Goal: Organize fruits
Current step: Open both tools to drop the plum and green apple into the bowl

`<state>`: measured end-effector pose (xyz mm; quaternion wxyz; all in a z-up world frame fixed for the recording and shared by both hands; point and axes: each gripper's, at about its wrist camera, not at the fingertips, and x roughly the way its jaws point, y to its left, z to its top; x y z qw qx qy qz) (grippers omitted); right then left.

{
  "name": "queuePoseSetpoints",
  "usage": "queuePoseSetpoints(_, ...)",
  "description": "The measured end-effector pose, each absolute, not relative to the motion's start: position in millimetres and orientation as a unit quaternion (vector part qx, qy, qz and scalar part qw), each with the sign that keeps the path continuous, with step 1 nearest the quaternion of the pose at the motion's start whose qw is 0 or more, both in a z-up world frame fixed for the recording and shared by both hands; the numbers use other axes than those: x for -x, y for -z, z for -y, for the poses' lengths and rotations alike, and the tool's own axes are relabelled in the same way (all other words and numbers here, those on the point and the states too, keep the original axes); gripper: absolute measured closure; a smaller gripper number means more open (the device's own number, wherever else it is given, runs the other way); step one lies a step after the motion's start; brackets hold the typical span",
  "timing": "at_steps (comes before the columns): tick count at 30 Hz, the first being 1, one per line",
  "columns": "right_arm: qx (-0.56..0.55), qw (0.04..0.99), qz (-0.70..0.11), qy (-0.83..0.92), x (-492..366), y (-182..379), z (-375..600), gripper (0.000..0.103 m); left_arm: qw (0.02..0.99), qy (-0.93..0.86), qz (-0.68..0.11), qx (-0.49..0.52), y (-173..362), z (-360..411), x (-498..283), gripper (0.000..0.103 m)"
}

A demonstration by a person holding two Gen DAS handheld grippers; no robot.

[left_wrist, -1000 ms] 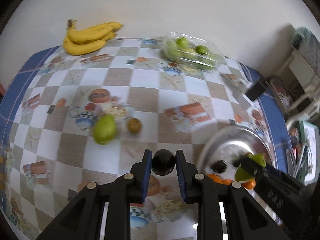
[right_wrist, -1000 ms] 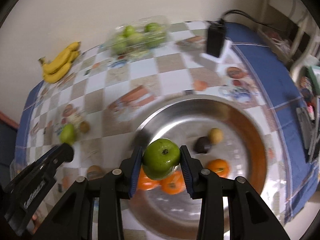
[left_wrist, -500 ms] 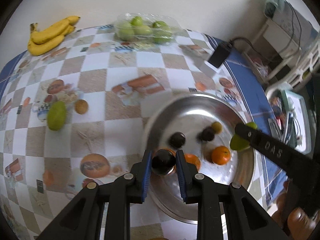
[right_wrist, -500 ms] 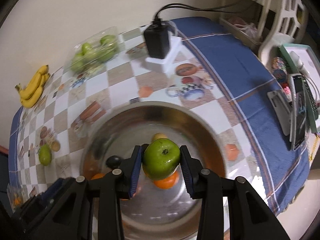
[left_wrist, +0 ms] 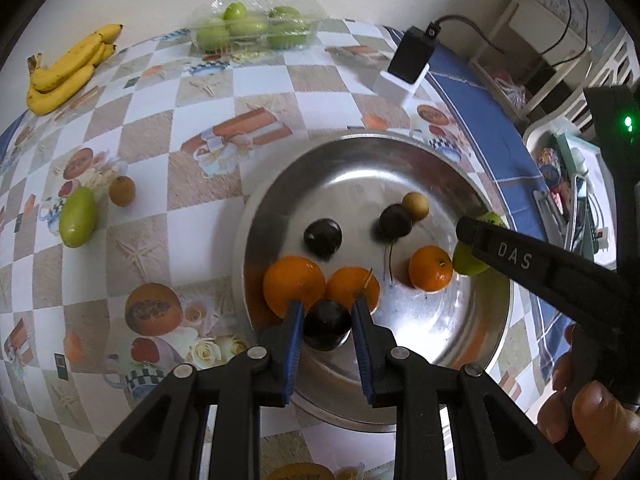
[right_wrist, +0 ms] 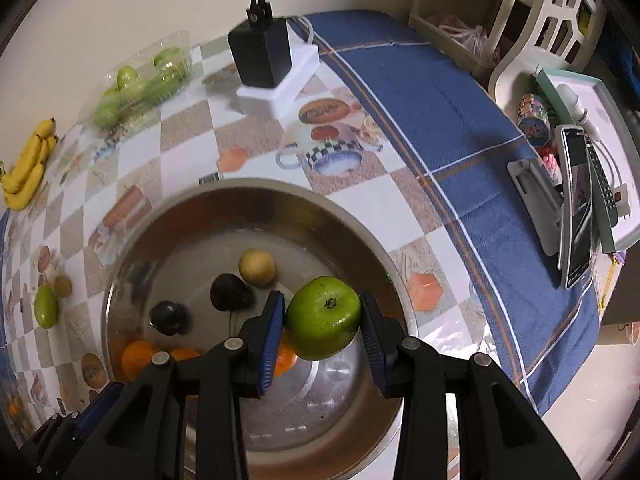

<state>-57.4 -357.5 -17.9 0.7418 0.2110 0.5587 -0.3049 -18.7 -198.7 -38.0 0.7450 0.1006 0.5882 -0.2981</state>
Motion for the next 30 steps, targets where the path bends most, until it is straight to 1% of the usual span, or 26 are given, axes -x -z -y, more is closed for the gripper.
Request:
queuePoseSetpoints(10, -0.217, 0.732, -0.568, 0.307, 59.5, 28.4, 358.7, 0.063, 0.736, 0.295, -0.599, -0.115, 48.2, 204.9, 22.7, 0.076)
queuePoseSetpoints(20, -0.218, 0.742, -0.553, 0.311, 59.3, 20.1, 359.8, 0.063, 0.728, 0.291, -0.61, -0.116, 56.5, 206.8, 24.6, 0.074)
queuePoseSetpoints(22, -0.218, 0.744, -0.549, 0.311, 59.0, 18.2, 359.4, 0.063, 0.727, 0.291, -0.612, -0.113, 56.7, 206.0, 23.8, 0.07)
queuePoseSetpoints(23, -0.218, 0.745, -0.548, 0.311, 58.7, 17.8, 359.3, 0.063, 0.727, 0.291, -0.612, -0.11, 55.9, 205.4, 23.2, 0.062)
queuePoseSetpoints(24, -0.218, 0.746, -0.547, 0.31, 58.6, 17.3, 358.9, 0.063, 0.728, 0.291, -0.611, -0.108, 55.0, 204.9, 22.7, 0.052)
queuePoseSetpoints(25, -0.218, 0.747, -0.546, 0.31, 58.5, 17.0, 358.5, 0.063, 0.73, 0.292, -0.609, -0.105, 53.5, 204.1, 22.3, 0.05)
queuePoseSetpoints(30, -0.221, 0.749, -0.543, 0.309, 58.6, 16.5, 357.6, 0.063, 0.738, 0.291, -0.602, -0.092, 44.8, 198.7, 18.5, 0.05)
